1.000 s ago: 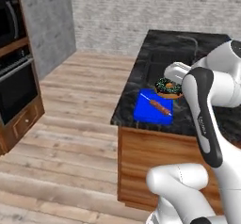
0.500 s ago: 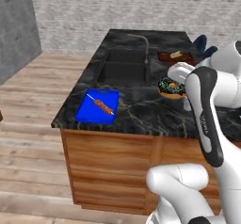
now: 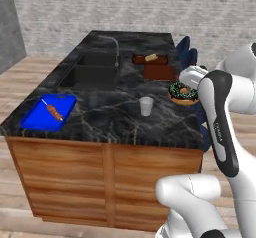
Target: Take the donut and cake from the fridge and place them on the empty tray on the dining counter.
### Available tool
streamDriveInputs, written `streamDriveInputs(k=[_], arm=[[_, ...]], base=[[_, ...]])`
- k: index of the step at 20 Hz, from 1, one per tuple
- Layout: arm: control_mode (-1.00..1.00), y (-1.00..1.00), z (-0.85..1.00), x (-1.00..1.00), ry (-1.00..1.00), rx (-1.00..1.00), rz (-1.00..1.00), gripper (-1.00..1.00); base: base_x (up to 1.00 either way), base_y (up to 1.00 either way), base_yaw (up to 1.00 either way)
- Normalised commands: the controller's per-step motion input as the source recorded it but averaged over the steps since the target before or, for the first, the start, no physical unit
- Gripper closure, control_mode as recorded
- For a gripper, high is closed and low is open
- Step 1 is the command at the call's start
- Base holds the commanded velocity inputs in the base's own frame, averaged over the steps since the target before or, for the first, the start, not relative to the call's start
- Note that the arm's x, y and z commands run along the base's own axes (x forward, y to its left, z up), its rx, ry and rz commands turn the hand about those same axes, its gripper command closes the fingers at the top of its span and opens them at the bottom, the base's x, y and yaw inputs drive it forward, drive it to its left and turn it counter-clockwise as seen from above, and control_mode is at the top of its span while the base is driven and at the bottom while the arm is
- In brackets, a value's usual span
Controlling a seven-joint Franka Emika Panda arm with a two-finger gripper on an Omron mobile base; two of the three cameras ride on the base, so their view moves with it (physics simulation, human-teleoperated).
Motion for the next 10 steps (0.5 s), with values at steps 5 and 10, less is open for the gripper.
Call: streamDriveInputs(k=[5, 10], arm=[[1.00, 0.00, 0.00, 0.00, 0.00, 0.00, 0.00, 1.00], [1.00, 0.00, 0.00, 0.00, 0.00, 0.00, 0.00, 1.00]], base=[[0.03, -1.00, 0.00], [0.37, -1.00, 0.05]])
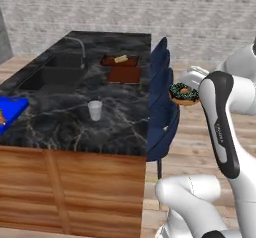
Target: Take the donut and cake from the fridge and place them on the empty tray on the dining counter.
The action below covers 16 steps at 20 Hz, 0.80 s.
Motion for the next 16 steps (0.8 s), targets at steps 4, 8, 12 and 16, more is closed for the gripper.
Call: streamDriveInputs(k=[4, 8, 12, 16], arm=[[1.00, 0.00, 0.00, 0.00, 0.00, 0.00, 0.00, 1.00], [1.00, 0.00, 0.00, 0.00, 0.00, 0.00, 0.00, 1.00], [1.00, 0.00, 0.00, 0.00, 0.00, 0.00, 0.00, 1.00], [1.00, 0.00, 0.00, 0.00, 0.00, 0.00, 0.00, 1.00]], base=[[0.40, -1.00, 0.28], [0.42, -1.00, 0.35], [0.49, -0.96, 0.40], [0.64, -0.89, 0.41]])
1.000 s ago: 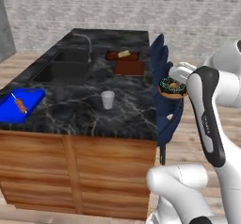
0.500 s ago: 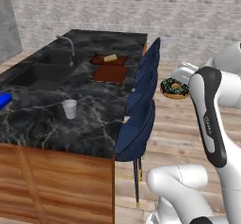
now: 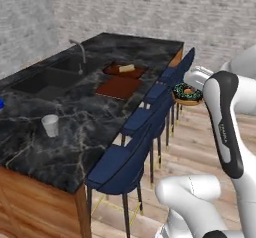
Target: Take the donut and cake from the fridge and place them on the empty tray on the dining counter.
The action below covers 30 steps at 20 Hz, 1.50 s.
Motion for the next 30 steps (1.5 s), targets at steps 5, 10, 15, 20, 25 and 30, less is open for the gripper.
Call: streamDriveInputs(k=[5, 10, 15, 20, 25, 30], arm=[[1.00, 0.00, 0.00, 0.00, 0.00, 0.00, 0.00, 1.00], [1.00, 0.00, 0.00, 0.00, 0.00, 0.00, 0.00, 1.00], [1.00, 0.00, 0.00, 0.00, 0.00, 0.00, 0.00, 1.00], [1.00, 0.00, 0.00, 0.00, 0.00, 0.00, 0.00, 1.00], [1.00, 0.00, 0.00, 0.00, 0.00, 0.00, 0.00, 1.00], [1.00, 0.00, 0.00, 0.00, 0.00, 0.00, 0.00, 1.00]], base=[[0.80, -0.80, 0.42], [0.70, -0.82, 0.46], [0.47, -0.88, 0.46], [-0.16, -1.00, 0.38], [0.04, -1.00, 0.37], [0.31, -0.97, 0.40]])
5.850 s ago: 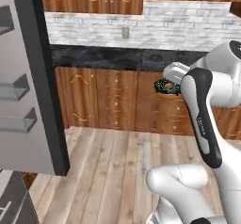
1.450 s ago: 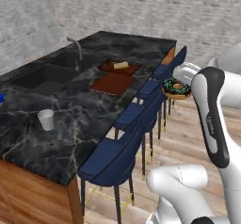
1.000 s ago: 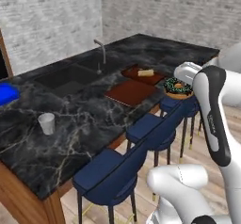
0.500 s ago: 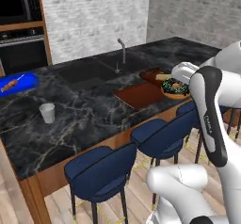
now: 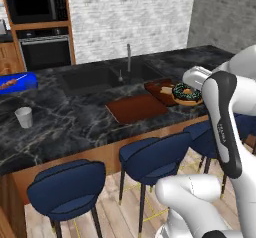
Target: Take the donut and cake from the fridge and place them on the empty tray on the dining counter.
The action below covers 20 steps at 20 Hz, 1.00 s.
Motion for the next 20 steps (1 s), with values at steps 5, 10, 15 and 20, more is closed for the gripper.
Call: streamDriveInputs(k=[5, 10, 15, 20], arm=[[1.00, 0.00, 0.00, 0.00, 0.00, 0.00, 0.00, 1.00], [1.00, 0.00, 0.00, 0.00, 0.00, 0.00, 0.00, 1.00], [1.00, 0.00, 0.00, 0.00, 0.00, 0.00, 0.00, 1.00], [-1.00, 0.00, -0.48, 0.61, 0.22, 0.04, 0.13, 1.00]], base=[[0.47, -0.60, 0.38], [0.72, -0.09, 0.23], [0.81, 0.00, 0.14], [0.15, 0.00, 0.03]])
